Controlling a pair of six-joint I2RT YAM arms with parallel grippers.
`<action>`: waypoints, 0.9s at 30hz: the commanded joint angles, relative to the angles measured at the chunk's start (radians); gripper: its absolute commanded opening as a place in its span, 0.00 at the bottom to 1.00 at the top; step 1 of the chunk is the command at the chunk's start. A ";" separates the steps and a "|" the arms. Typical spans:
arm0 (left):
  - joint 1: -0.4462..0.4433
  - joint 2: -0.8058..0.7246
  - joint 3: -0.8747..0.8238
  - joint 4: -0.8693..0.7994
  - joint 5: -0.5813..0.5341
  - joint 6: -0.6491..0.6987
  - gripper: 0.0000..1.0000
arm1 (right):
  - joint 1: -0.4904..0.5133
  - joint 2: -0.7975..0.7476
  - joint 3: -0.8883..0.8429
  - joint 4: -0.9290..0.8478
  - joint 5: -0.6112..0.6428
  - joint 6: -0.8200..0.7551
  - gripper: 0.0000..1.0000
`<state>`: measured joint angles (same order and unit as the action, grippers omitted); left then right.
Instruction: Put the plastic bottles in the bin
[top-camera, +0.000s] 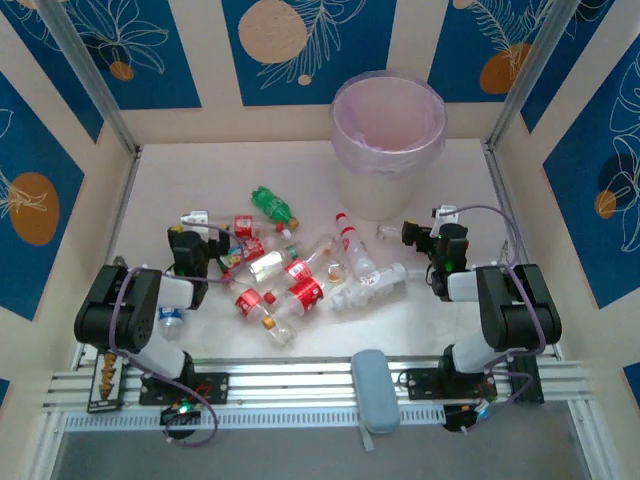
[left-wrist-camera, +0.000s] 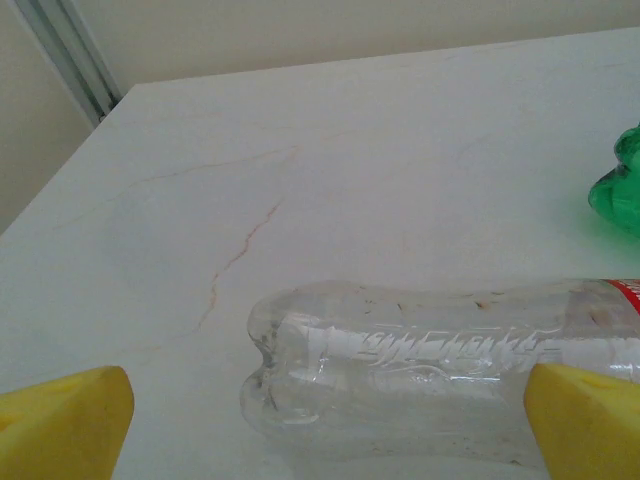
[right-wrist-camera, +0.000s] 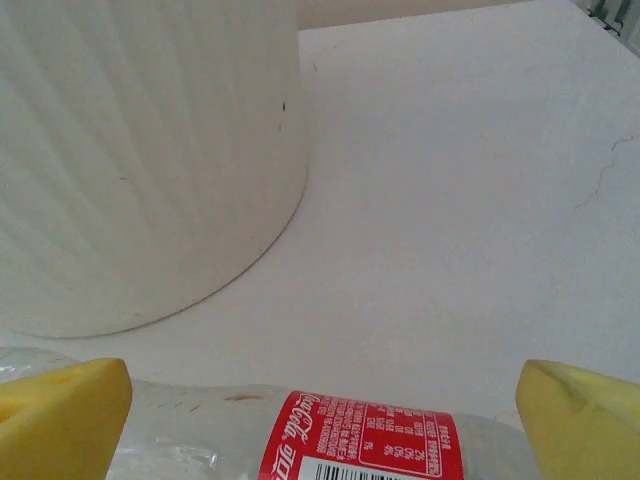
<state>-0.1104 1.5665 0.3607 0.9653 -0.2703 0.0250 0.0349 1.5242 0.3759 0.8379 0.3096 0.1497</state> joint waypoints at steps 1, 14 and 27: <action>0.008 -0.002 -0.009 0.025 -0.013 -0.013 1.00 | -0.004 -0.004 0.012 0.020 -0.009 -0.002 0.99; 0.008 -0.002 -0.009 0.023 -0.011 -0.013 1.00 | -0.004 -0.002 0.013 0.019 -0.010 -0.001 0.99; 0.008 0.000 -0.009 0.023 -0.009 -0.012 1.00 | -0.006 -0.001 0.017 0.011 -0.013 0.001 0.99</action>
<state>-0.1104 1.5665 0.3607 0.9653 -0.2703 0.0250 0.0341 1.5242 0.3759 0.8375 0.3092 0.1497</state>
